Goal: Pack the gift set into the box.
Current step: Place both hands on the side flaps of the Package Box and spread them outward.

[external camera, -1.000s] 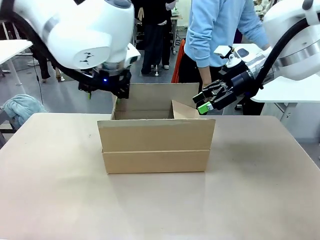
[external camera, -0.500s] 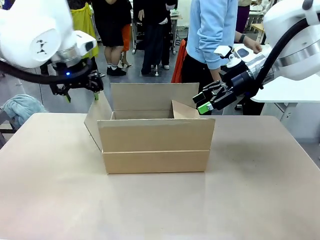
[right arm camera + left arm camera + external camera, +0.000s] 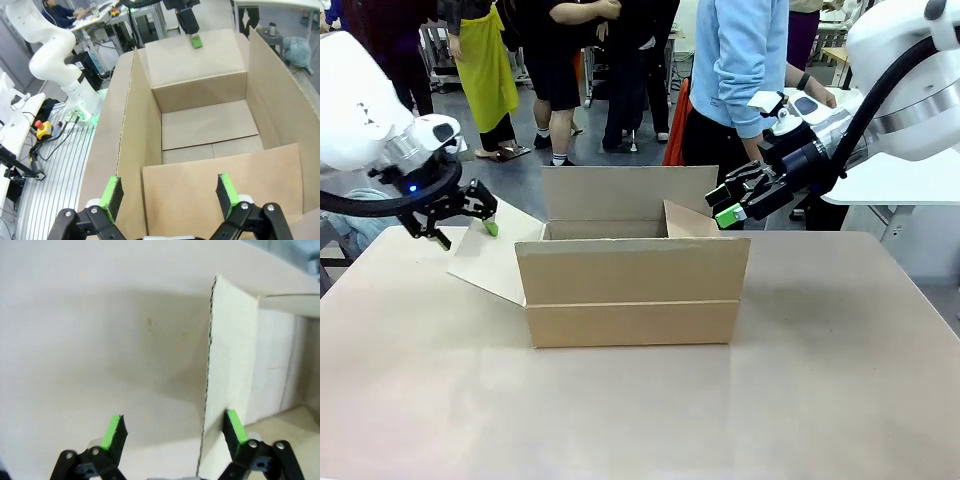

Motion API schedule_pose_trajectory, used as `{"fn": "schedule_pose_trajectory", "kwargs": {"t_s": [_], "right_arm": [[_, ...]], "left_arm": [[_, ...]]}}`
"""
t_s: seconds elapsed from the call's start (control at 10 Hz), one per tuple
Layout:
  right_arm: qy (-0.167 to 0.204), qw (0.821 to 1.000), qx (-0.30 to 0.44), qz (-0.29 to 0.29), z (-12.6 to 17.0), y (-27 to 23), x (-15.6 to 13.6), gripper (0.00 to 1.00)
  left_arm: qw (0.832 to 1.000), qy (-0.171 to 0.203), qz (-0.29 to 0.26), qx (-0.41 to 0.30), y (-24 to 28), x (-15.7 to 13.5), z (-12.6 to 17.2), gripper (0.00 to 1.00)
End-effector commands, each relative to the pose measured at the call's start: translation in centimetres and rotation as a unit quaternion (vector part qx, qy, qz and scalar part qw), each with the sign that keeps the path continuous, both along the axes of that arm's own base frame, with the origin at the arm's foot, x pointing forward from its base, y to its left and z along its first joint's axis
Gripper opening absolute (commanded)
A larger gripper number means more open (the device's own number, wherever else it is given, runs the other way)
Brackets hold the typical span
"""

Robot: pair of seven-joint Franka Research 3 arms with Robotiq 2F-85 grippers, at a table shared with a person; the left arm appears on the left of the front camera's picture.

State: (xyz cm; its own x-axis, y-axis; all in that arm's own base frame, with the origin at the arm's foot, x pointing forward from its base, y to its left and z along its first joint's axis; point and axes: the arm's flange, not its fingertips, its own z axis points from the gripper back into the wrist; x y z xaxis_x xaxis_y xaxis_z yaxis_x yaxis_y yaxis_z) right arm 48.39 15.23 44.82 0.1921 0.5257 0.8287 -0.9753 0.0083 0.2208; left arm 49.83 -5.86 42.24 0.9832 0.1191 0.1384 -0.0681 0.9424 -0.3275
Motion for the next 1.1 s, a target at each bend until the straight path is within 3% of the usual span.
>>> {"fn": "schedule_pose_trajectory", "kwargs": {"t_s": [0.0,0.1,0.2,0.4,0.6,0.7,0.8,1.0], "right_arm": [[0.0,1.0,0.002,0.003,0.3,-0.1,-0.1,1.0],[0.0,1.0,0.002,0.003,0.3,-0.1,-0.1,1.0],[0.0,1.0,0.002,0.003,0.3,-0.1,-0.1,1.0],[0.0,1.0,0.0,0.0,0.0,0.0,0.0,1.0],[0.064,0.988,-0.136,-0.017,4.3,6.5,0.0,1.0],[0.092,0.972,-0.209,-0.059,7.2,10.3,-0.7,1.0],[0.113,0.942,-0.279,-0.147,8.7,12.7,-1.4,1.0],[0.132,0.87,-0.35,-0.32,8.0,15.2,-2.6,1.0]], "left_arm": [[0.998,0.028,-0.024,-0.052,2.6,-0.1,-1.1,1.0],[0.995,0.031,-0.03,-0.089,3.1,-0.1,-1.5,1.0],[1.0,0.014,-0.006,-0.025,1.5,-0.1,-0.8,1.0],[1.0,0.014,-0.006,-0.025,1.5,-0.1,-0.8,1.0],[1.0,0.014,-0.006,-0.025,1.5,-0.1,-0.8,1.0],[1.0,0.014,-0.006,-0.025,1.5,-0.1,-0.8,1.0],[1.0,0.014,-0.006,-0.025,1.5,-0.1,-0.8,1.0],[1.0,0.014,-0.006,-0.025,1.5,-0.1,-0.8,1.0]]}}
